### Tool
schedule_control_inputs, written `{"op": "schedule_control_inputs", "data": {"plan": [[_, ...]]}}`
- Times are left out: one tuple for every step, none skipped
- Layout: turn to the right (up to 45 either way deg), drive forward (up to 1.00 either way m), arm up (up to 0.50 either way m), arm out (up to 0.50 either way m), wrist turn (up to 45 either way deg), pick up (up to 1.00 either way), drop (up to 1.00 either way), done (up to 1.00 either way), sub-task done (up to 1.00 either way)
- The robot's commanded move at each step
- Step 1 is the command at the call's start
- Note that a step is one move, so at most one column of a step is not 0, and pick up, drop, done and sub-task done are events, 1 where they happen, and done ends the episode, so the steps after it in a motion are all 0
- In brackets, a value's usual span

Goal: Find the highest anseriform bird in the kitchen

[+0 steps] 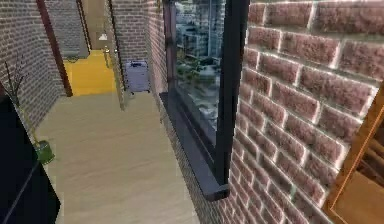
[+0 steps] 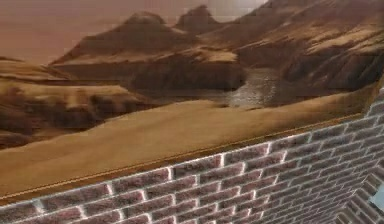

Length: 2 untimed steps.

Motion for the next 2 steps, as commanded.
{"op": "schedule_control_inputs", "data": {"plan": [[-36.0, 0.00, 0.00, 0.00, 0.0, 0.00, 0.00, 0.00, 0.00], [0.0, 0.40, 0.00, 0.00, 0.0, 0.00, 0.00, 0.00, 0.00]]}}
